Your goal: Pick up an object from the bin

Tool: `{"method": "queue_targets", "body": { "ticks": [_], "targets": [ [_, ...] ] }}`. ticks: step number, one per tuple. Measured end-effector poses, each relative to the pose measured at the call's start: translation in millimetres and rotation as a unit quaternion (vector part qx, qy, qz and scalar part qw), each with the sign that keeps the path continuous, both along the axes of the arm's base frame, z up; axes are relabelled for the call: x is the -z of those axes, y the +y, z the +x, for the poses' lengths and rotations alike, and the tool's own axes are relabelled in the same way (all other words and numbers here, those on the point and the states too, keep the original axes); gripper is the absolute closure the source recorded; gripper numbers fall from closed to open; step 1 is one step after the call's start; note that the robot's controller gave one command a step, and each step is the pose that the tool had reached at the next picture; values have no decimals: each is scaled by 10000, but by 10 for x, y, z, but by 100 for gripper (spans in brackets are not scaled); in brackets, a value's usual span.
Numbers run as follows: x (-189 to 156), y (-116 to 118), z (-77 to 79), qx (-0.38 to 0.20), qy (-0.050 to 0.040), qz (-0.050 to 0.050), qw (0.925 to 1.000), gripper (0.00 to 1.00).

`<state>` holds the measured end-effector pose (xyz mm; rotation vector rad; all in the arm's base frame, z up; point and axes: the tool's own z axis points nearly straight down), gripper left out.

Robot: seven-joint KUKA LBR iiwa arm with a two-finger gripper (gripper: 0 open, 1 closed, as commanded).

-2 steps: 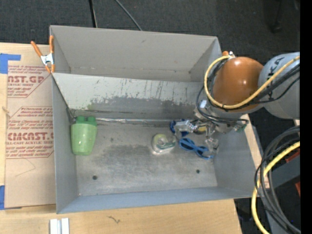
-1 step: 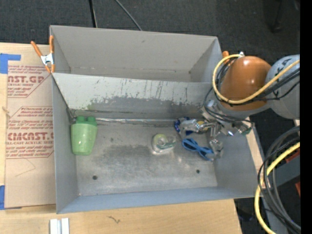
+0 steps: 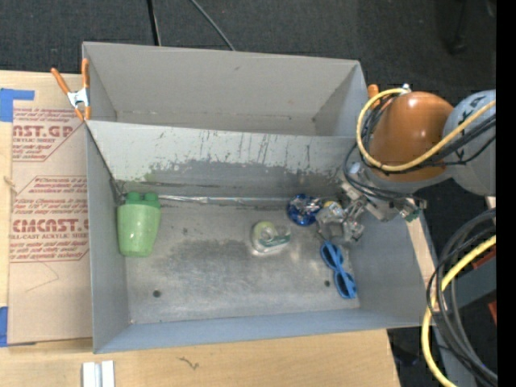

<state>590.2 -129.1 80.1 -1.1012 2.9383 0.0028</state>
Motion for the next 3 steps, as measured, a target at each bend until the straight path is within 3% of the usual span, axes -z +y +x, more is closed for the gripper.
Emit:
{"method": "queue_targets", "body": {
  "ticks": [1,2,3],
  "targets": [
    [2,-4,-3,5,3,-1,10000,0],
    [113,174,-498,-1237,20,-6,9923,0],
    [105,172,-488,-1235,7,-9,9923,100]
  ]
}}
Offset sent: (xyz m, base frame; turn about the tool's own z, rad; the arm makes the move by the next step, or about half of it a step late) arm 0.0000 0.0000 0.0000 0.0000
